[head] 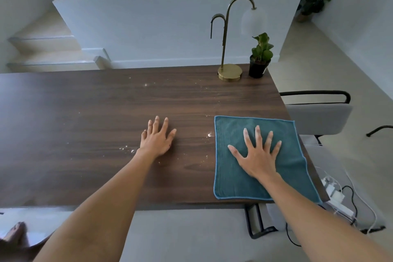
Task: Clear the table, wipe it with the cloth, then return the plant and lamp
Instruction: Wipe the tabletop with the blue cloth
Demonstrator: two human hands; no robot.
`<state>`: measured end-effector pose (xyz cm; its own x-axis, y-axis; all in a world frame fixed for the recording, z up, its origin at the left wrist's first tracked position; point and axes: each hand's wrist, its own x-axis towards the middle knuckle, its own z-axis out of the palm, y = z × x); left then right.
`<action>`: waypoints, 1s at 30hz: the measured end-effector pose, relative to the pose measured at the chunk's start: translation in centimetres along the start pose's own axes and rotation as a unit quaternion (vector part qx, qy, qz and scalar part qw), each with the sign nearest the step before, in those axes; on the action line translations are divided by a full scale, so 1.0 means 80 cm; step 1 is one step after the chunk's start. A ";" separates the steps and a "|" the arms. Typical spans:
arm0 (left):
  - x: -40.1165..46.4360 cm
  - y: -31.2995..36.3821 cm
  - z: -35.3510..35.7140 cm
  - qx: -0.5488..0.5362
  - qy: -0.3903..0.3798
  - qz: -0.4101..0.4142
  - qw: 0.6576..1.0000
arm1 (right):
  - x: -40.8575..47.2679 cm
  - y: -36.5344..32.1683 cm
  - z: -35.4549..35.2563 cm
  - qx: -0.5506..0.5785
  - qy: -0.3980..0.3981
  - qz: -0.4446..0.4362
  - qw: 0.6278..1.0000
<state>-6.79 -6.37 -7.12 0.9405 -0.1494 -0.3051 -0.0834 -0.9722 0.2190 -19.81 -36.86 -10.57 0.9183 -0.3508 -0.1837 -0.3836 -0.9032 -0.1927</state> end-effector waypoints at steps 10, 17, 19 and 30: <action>0.033 -0.022 -0.005 0.046 -0.083 -0.027 0.995 | 0.048 -0.069 0.000 -0.007 -0.037 0.029 0.999; 0.038 -0.021 -0.003 0.063 -0.103 -0.035 0.992 | 0.055 -0.080 0.009 -0.027 0.026 -0.134 0.990; 0.042 -0.023 -0.007 0.059 -0.108 -0.033 0.992 | 0.052 -0.069 0.011 -0.048 0.017 -0.159 0.986; 0.062 -0.043 -0.016 0.051 -0.103 0.004 0.993 | 0.094 -0.047 -0.014 0.016 -0.006 0.055 0.998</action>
<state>-1.46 -3.55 -8.22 0.8536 -0.1807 -0.4886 -0.1337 -0.9825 0.1298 -11.34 -36.37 -10.14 0.8689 -0.4448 -0.2172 -0.4857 -0.8507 -0.2009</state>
